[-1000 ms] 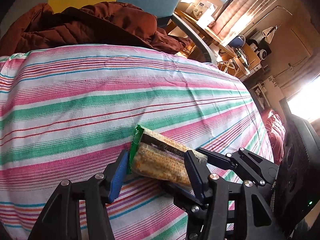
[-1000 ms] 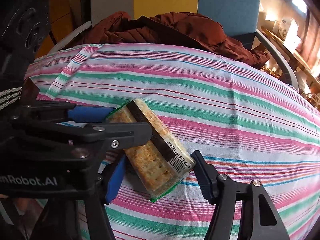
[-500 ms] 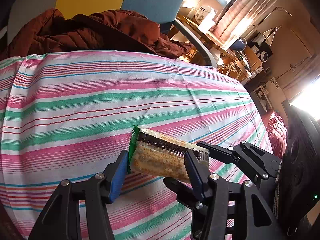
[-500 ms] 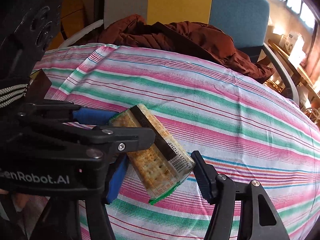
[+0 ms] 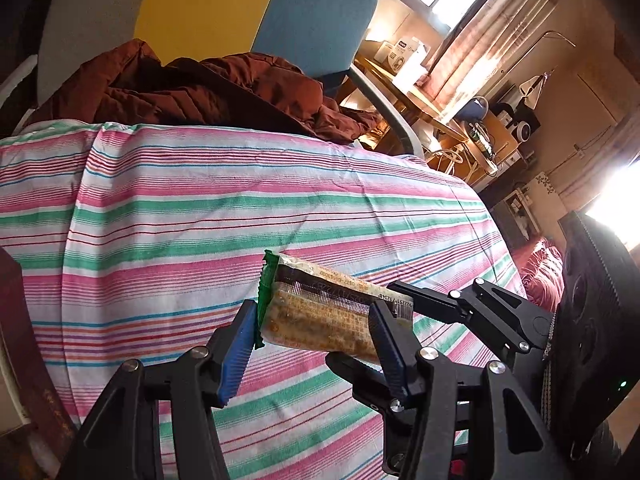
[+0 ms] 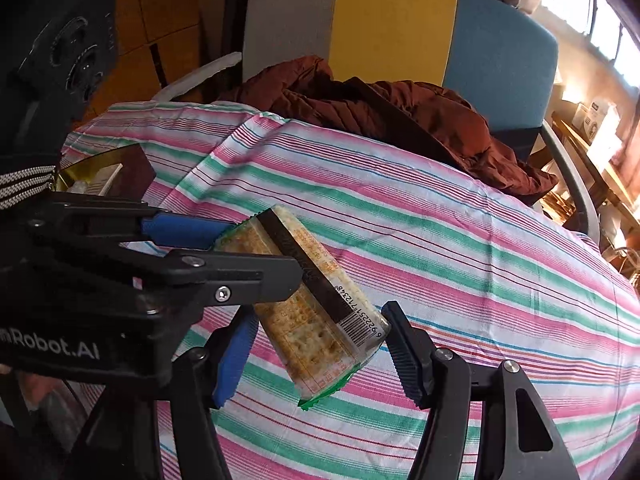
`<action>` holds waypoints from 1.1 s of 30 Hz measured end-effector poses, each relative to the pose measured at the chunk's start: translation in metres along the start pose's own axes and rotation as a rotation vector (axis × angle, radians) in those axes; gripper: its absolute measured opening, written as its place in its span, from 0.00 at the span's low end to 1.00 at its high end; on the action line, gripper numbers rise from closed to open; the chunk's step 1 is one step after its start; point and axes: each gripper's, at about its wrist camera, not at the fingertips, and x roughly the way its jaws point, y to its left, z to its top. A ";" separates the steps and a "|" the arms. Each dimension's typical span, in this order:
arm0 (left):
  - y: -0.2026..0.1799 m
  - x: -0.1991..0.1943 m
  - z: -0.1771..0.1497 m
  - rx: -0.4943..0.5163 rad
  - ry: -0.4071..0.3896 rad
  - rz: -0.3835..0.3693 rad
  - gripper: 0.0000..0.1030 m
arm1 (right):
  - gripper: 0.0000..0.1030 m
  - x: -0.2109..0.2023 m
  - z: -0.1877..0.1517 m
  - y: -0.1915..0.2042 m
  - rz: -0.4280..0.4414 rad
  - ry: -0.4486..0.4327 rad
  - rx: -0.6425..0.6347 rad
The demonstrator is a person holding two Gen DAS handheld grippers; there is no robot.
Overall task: Organize objects
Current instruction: 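Carry the granola snack bar toward the gold tray with the left gripper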
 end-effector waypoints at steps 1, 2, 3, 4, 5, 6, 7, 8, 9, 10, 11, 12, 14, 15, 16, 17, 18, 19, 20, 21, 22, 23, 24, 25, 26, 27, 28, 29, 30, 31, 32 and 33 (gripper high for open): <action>0.000 -0.005 -0.002 0.000 -0.005 0.001 0.54 | 0.62 -0.003 0.000 0.004 -0.001 -0.002 -0.005; 0.001 -0.010 -0.004 -0.002 -0.012 0.003 0.54 | 0.62 -0.006 0.001 0.008 -0.001 -0.005 -0.009; 0.001 -0.015 -0.005 -0.003 -0.018 0.004 0.54 | 0.62 -0.009 0.001 0.011 -0.001 -0.008 -0.012; 0.002 -0.021 -0.007 -0.004 -0.023 0.007 0.54 | 0.62 -0.012 0.001 0.015 0.000 -0.011 -0.015; 0.003 -0.025 -0.009 -0.007 -0.029 0.009 0.54 | 0.62 -0.015 0.001 0.019 0.001 -0.015 -0.017; 0.004 -0.030 -0.011 -0.009 -0.035 0.010 0.54 | 0.62 -0.017 0.001 0.023 0.002 -0.018 -0.020; 0.005 -0.036 -0.013 -0.008 -0.042 0.012 0.54 | 0.62 -0.020 0.002 0.027 0.002 -0.021 -0.024; 0.005 -0.041 -0.016 -0.007 -0.051 0.015 0.54 | 0.62 -0.023 0.002 0.031 0.002 -0.025 -0.028; 0.005 -0.046 -0.018 -0.006 -0.059 0.019 0.54 | 0.62 -0.026 0.002 0.036 0.004 -0.030 -0.031; 0.006 -0.052 -0.020 -0.006 -0.067 0.023 0.54 | 0.62 -0.029 0.003 0.039 0.007 -0.035 -0.031; 0.006 -0.058 -0.022 -0.006 -0.076 0.027 0.54 | 0.62 -0.032 0.003 0.043 0.010 -0.040 -0.032; 0.007 -0.064 -0.025 -0.006 -0.084 0.031 0.54 | 0.62 -0.034 0.003 0.047 0.012 -0.045 -0.033; 0.009 -0.073 -0.029 -0.012 -0.100 0.037 0.54 | 0.62 -0.040 0.003 0.056 0.016 -0.057 -0.034; 0.010 -0.078 -0.031 -0.014 -0.108 0.042 0.54 | 0.62 -0.043 0.003 0.061 0.018 -0.062 -0.037; 0.012 -0.084 -0.033 -0.014 -0.118 0.048 0.54 | 0.62 -0.046 0.004 0.066 0.019 -0.068 -0.040; 0.013 -0.090 -0.036 -0.014 -0.129 0.057 0.54 | 0.62 -0.048 0.004 0.071 0.021 -0.074 -0.043; 0.014 -0.095 -0.038 -0.013 -0.139 0.068 0.54 | 0.62 -0.051 0.005 0.075 0.024 -0.080 -0.046; 0.015 -0.101 -0.041 -0.009 -0.150 0.083 0.54 | 0.62 -0.053 0.005 0.080 0.029 -0.087 -0.046; 0.016 -0.107 -0.044 -0.003 -0.163 0.101 0.54 | 0.62 -0.055 0.005 0.086 0.034 -0.094 -0.046; 0.017 -0.112 -0.047 0.004 -0.174 0.119 0.54 | 0.62 -0.056 0.006 0.091 0.039 -0.101 -0.049; 0.018 -0.118 -0.050 0.011 -0.186 0.138 0.54 | 0.62 -0.058 0.007 0.097 0.044 -0.109 -0.051; 0.020 -0.124 -0.053 0.015 -0.200 0.158 0.54 | 0.62 -0.059 0.007 0.103 0.050 -0.118 -0.053; 0.022 -0.130 -0.056 0.015 -0.211 0.172 0.54 | 0.62 -0.061 0.008 0.109 0.057 -0.127 -0.056; 0.025 -0.135 -0.058 0.013 -0.220 0.181 0.54 | 0.62 -0.063 0.009 0.115 0.062 -0.135 -0.059; 0.029 -0.142 -0.062 0.007 -0.231 0.191 0.54 | 0.62 -0.064 0.010 0.122 0.068 -0.144 -0.062; 0.033 -0.148 -0.064 0.001 -0.240 0.199 0.54 | 0.62 -0.066 0.010 0.129 0.073 -0.152 -0.065; 0.037 -0.153 -0.068 -0.004 -0.248 0.209 0.54 | 0.62 -0.067 0.010 0.137 0.080 -0.160 -0.070; 0.040 -0.158 -0.071 -0.007 -0.255 0.218 0.54 | 0.62 -0.068 0.011 0.143 0.089 -0.166 -0.073; 0.044 -0.163 -0.075 -0.009 -0.263 0.230 0.54 | 0.62 -0.069 0.011 0.149 0.099 -0.170 -0.074; 0.047 -0.167 -0.078 -0.009 -0.269 0.244 0.54 | 0.62 -0.069 0.012 0.156 0.110 -0.174 -0.076; 0.051 -0.172 -0.082 -0.007 -0.277 0.261 0.54 | 0.62 -0.069 0.013 0.162 0.121 -0.177 -0.078; 0.054 -0.176 -0.086 -0.005 -0.284 0.279 0.54 | 0.62 -0.069 0.013 0.169 0.132 -0.179 -0.082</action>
